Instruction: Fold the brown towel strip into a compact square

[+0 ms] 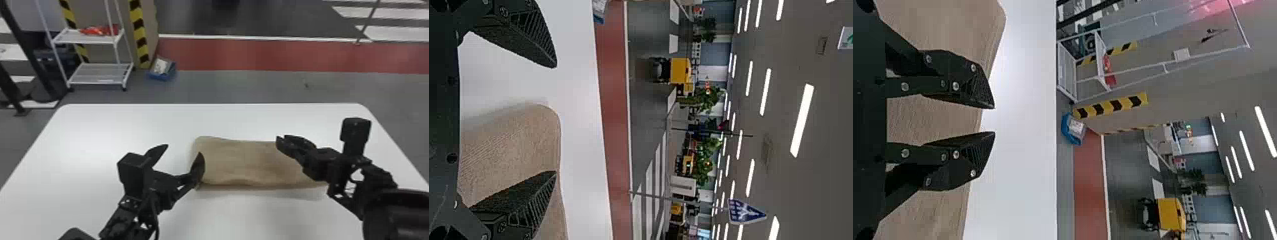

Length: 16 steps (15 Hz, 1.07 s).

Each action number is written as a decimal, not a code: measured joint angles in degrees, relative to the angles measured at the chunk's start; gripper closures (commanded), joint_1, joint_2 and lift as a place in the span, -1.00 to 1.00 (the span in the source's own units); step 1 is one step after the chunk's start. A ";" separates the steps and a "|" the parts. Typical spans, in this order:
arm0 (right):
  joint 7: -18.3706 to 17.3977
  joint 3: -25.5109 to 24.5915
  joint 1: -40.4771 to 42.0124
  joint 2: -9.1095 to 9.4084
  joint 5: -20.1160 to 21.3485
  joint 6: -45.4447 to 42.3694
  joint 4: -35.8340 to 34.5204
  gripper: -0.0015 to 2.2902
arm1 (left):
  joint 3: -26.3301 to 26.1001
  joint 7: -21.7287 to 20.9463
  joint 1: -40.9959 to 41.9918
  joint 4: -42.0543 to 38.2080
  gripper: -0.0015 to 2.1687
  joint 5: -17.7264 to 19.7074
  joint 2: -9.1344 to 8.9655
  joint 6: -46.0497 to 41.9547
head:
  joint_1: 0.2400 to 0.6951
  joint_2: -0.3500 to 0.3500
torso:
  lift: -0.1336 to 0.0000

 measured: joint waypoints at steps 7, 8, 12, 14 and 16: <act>4.74 -20.39 9.39 -4.00 -8.46 -5.81 1.03 -0.87 | -8.18 0.24 -5.73 4.81 0.05 0.15 -0.89 -4.32 | 1.00 -1.00 | -0.85; 5.17 -21.89 10.42 -3.94 -9.66 -6.86 1.37 -0.87 | -9.04 0.40 -6.86 6.06 0.48 0.21 -1.29 -4.26 | 1.00 -1.00 | -0.85; 7.59 -26.02 12.90 -2.54 -11.96 -8.91 2.02 -0.86 | -10.87 0.72 -11.38 10.78 0.90 0.69 -3.83 0.57 | 1.00 -1.00 | -0.85; 7.78 -26.99 13.30 -2.10 -12.83 -9.01 2.14 -0.86 | -11.98 0.78 -12.73 12.05 0.90 0.51 -4.52 5.58 | 1.00 -1.00 | -0.85; 7.70 -27.44 13.35 -2.01 -13.70 -8.83 2.22 -0.86 | -12.47 0.81 -13.05 12.87 0.90 -0.23 -4.96 8.04 | 1.00 -1.00 | -0.85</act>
